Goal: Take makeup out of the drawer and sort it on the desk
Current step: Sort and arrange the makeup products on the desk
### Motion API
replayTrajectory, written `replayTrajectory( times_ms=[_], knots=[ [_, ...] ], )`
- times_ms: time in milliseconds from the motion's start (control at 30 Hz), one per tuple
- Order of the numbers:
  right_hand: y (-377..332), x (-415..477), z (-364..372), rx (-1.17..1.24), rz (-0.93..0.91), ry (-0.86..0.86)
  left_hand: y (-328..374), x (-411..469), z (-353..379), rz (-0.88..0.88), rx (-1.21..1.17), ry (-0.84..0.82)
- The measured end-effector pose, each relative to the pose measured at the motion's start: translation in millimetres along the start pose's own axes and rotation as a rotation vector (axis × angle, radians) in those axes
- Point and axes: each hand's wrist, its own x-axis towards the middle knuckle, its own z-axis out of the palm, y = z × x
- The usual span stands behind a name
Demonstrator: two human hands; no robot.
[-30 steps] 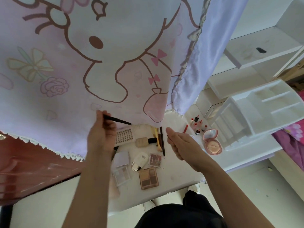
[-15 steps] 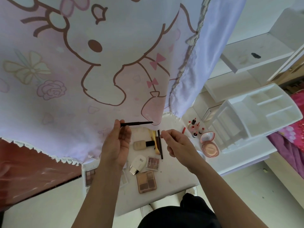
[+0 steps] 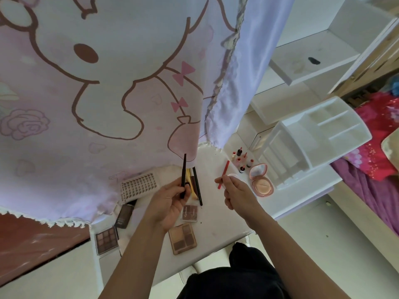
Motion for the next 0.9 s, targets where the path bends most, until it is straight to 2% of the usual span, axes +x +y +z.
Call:
replayTrajectory(
  times_ms=[100, 200, 433, 533, 700, 900],
  knots=[
    [13.6, 11.6, -13.1, 0.048, 0.095, 0.076, -18.9, 18.9, 2.2, -0.037, 0.146, 0.004],
    [27.5, 23.9, -28.1, -0.012, 0.141, 0.095, -45.0, 42.2, -0.1, -0.07, 0.325, 0.101],
    [75.2, 59.4, -59.0, -0.49, 0.143, 0.018, -100.6, 79.8, -7.9, -0.036, 0.939, 0.246],
    [95.9, 72.5, -61.4, -0.64, 0.2, -0.047, -118.8, 94.4, -11.8, -0.07, 1.052, 0.274],
    [119.4, 83.9, -54.1, -0.688, 0.196, -0.044, -140.7, 112.7, -16.0, -0.099, 1.171, 0.307],
    [127.2, 98.3, -37.8, -0.765, 0.075, -0.002, -147.7, 124.1, -8.7, -0.056, 1.183, 0.34]
  ],
)
